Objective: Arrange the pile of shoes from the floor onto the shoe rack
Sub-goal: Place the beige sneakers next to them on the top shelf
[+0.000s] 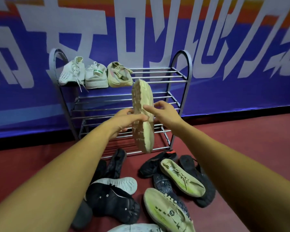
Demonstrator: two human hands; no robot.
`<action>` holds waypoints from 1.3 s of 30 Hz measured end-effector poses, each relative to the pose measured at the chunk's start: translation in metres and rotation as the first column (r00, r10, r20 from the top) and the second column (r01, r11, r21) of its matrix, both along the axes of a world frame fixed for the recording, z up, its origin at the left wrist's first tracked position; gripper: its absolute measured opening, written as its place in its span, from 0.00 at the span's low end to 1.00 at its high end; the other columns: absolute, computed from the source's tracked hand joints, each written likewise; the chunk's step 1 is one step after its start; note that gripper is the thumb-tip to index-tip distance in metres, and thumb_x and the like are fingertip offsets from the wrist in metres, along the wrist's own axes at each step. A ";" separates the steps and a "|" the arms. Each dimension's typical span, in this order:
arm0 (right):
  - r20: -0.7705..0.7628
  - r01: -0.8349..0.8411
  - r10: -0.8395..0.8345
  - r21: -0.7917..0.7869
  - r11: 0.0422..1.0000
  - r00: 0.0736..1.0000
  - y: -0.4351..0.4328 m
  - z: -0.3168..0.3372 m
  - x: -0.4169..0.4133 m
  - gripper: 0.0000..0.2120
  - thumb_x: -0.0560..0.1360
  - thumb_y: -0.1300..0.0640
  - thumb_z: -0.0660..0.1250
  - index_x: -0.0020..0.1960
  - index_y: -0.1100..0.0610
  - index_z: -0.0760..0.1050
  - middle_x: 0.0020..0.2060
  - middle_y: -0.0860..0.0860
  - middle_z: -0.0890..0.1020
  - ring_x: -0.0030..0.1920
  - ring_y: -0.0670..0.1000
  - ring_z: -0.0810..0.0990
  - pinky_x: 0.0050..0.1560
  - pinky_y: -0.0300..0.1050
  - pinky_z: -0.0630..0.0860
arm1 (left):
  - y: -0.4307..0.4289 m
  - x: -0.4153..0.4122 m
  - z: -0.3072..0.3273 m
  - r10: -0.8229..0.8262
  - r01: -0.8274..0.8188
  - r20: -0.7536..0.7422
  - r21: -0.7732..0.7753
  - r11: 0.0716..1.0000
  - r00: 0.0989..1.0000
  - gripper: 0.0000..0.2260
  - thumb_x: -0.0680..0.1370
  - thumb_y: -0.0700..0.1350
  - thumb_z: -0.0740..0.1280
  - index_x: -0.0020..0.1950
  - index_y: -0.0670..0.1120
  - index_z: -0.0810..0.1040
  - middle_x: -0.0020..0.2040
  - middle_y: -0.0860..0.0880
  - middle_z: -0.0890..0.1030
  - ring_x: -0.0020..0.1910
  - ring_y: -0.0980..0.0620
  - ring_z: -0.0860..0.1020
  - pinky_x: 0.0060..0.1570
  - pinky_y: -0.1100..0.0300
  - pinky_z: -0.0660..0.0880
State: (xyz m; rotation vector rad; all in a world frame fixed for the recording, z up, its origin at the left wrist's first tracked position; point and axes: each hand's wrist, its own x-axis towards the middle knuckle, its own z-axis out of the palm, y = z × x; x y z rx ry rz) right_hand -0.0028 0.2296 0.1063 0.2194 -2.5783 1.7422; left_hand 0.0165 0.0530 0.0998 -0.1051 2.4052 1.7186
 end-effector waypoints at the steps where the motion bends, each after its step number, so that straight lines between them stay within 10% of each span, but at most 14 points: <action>1: -0.034 -0.007 0.008 0.032 0.999 0.999 0.001 0.004 0.000 0.24 0.71 0.41 0.75 0.58 0.56 0.78 0.49 0.49 0.85 0.47 0.49 0.85 0.48 0.49 0.82 | 0.000 0.001 0.000 0.008 -0.008 -0.011 0.012 1.000 1.000 0.24 0.68 0.57 0.78 0.61 0.55 0.76 0.54 0.55 0.83 0.54 0.54 0.81 0.54 0.52 0.70; 9: -0.168 -0.088 0.106 0.114 0.990 0.980 0.011 0.040 0.003 0.17 0.72 0.57 0.75 0.61 0.52 0.81 0.45 0.52 0.86 0.46 0.53 0.86 0.52 0.57 0.83 | -0.001 0.000 0.016 0.121 -0.117 0.005 0.291 0.950 0.993 0.19 0.76 0.62 0.67 0.60 0.51 0.82 0.53 0.50 0.86 0.52 0.49 0.82 0.51 0.52 0.71; 16: -0.392 -0.007 0.085 0.196 0.980 0.916 0.005 0.056 0.003 0.20 0.76 0.60 0.68 0.67 0.48 0.79 0.37 0.36 0.77 0.38 0.34 0.78 0.45 0.28 0.74 | 0.006 -0.002 0.035 0.187 -0.103 -0.156 0.434 0.895 0.970 0.21 0.75 0.51 0.73 0.67 0.52 0.73 0.50 0.50 0.85 0.49 0.49 0.83 0.45 0.55 0.74; 22: -0.418 0.108 -0.063 0.086 0.990 0.906 0.000 0.054 -0.002 0.19 0.78 0.59 0.62 0.67 0.47 0.77 0.43 0.45 0.82 0.45 0.47 0.80 0.46 0.43 0.78 | 0.010 -0.004 0.045 0.166 -0.028 -0.278 0.440 0.898 0.946 0.21 0.73 0.43 0.74 0.62 0.58 0.74 0.53 0.49 0.85 0.52 0.47 0.84 0.46 0.54 0.71; 31: -0.035 0.177 -0.198 -0.318 0.931 0.980 -0.002 0.065 -0.007 0.19 0.77 0.42 0.66 0.48 0.59 0.82 0.38 0.49 0.85 0.34 0.45 0.78 0.38 0.42 0.72 | 0.022 -0.007 0.057 0.212 0.011 -0.498 0.406 0.914 0.841 0.24 0.73 0.37 0.76 0.65 0.50 0.72 0.55 0.52 0.83 0.48 0.64 0.81 0.40 0.70 0.76; 35: 0.040 0.204 -0.203 -0.353 0.913 0.978 -0.007 0.072 -0.003 0.33 0.73 0.28 0.62 0.53 0.57 0.83 0.36 0.49 0.83 0.32 0.44 0.74 0.34 0.39 0.68 | 0.026 -0.012 0.056 0.222 -0.005 -0.561 0.361 0.933 0.797 0.26 0.71 0.36 0.78 0.65 0.47 0.72 0.54 0.50 0.83 0.50 0.60 0.82 0.47 0.67 0.76; 39: 0.101 0.129 -0.099 -0.360 0.924 0.990 -0.012 0.069 -0.002 0.19 0.72 0.34 0.68 0.42 0.51 0.81 0.30 0.46 0.77 0.28 0.43 0.71 0.30 0.37 0.66 | 0.022 -0.019 0.045 0.186 -0.007 -0.566 0.303 0.953 0.803 0.28 0.68 0.37 0.79 0.59 0.59 0.72 0.55 0.47 0.83 0.55 0.51 0.82 0.52 0.61 0.78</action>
